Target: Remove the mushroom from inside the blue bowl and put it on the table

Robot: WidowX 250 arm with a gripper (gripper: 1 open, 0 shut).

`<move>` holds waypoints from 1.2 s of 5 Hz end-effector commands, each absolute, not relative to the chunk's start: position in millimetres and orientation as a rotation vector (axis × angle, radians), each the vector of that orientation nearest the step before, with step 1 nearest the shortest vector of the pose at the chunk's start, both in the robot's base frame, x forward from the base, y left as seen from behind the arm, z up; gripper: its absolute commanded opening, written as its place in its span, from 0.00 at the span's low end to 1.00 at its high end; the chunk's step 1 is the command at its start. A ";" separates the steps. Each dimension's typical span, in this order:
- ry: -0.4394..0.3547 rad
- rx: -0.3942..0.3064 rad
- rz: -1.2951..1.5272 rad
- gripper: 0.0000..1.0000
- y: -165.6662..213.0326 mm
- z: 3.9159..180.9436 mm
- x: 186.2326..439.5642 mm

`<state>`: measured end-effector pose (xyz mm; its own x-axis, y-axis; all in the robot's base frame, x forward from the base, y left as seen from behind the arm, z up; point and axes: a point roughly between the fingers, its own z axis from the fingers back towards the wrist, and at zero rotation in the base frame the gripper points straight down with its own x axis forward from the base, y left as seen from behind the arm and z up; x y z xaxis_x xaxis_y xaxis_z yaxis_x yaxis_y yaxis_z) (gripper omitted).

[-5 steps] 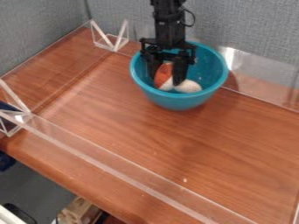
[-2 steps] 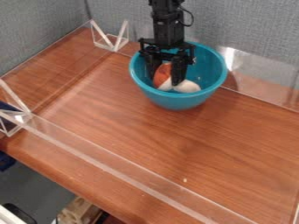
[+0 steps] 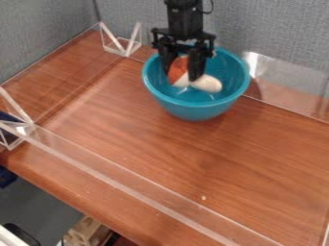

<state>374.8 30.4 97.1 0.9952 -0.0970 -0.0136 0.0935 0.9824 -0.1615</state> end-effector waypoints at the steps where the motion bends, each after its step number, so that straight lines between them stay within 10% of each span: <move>1: -0.092 -0.138 -0.121 0.00 32.2 143.6 374.3; 6: -0.128 -0.137 -0.224 0.00 8.9 171.6 360.5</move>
<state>362.7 11.4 134.2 0.9778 -0.2050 0.0423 0.2091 0.9657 -0.1538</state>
